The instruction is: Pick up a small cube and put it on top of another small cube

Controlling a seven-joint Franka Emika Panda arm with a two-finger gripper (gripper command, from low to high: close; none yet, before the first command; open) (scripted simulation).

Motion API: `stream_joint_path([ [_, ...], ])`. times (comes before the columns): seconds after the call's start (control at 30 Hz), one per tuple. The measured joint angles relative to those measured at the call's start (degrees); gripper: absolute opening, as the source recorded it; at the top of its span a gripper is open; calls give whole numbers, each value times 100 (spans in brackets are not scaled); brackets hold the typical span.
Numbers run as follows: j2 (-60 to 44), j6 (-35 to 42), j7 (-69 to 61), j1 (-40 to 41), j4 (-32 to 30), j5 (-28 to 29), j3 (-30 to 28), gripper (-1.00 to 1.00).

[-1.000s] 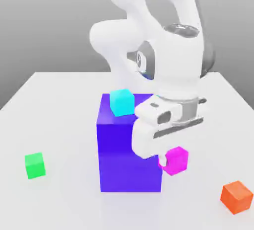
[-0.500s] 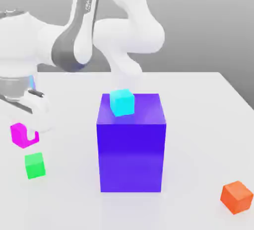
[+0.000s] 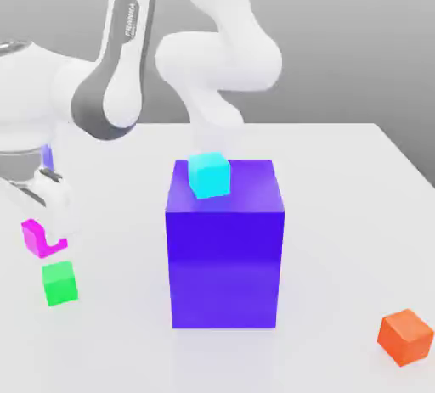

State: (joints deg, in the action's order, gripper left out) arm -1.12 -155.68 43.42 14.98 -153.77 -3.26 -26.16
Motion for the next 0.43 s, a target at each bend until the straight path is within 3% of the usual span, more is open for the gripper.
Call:
stream_joint_path([
  [0.33,-830,-724,-686,209,-61,-962,375,-100],
  [0.37,-899,-785,-742,247,-70,-1041,426,100],
  [0.43,-899,-785,-742,247,-70,-1041,426,100],
])
